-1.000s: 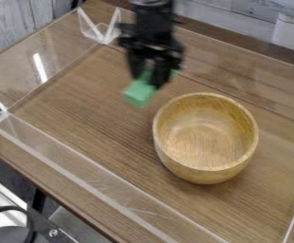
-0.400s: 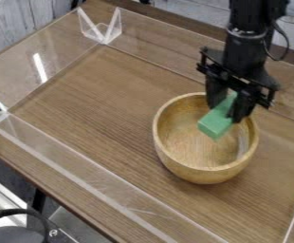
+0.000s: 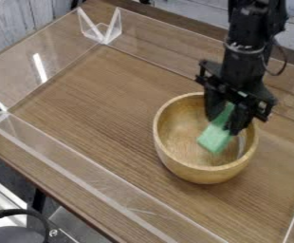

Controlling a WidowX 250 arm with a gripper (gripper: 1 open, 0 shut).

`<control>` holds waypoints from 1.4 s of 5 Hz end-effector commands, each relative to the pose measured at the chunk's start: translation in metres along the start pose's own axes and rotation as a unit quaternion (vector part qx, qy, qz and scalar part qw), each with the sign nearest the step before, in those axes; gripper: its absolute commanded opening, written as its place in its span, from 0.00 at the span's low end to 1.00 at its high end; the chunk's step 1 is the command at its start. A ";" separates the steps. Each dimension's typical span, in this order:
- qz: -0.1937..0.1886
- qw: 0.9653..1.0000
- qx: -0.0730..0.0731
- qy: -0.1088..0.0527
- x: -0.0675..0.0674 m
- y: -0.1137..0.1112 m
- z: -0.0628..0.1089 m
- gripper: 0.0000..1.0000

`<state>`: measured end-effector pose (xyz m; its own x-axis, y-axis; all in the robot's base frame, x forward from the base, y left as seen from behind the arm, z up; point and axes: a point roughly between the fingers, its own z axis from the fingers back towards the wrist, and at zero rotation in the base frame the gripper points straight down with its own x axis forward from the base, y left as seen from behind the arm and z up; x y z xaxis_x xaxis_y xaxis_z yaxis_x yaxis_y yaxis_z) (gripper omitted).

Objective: Put the green block in the brown bowl

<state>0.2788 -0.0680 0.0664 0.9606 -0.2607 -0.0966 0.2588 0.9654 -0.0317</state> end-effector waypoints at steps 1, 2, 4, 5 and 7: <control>0.003 1.000 0.000 -0.014 0.001 0.005 -0.001 0.00; 0.003 1.000 0.000 -0.009 -0.001 0.007 -0.006 0.00; 0.001 1.000 -0.001 0.000 -0.005 0.009 -0.014 0.00; 0.000 1.000 -0.001 0.005 -0.007 0.010 -0.018 0.00; -0.001 1.000 -0.002 0.014 -0.010 0.012 -0.025 0.00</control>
<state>0.2709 -0.0572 0.0474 0.9580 -0.2625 -0.1152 0.2599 0.9649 -0.0369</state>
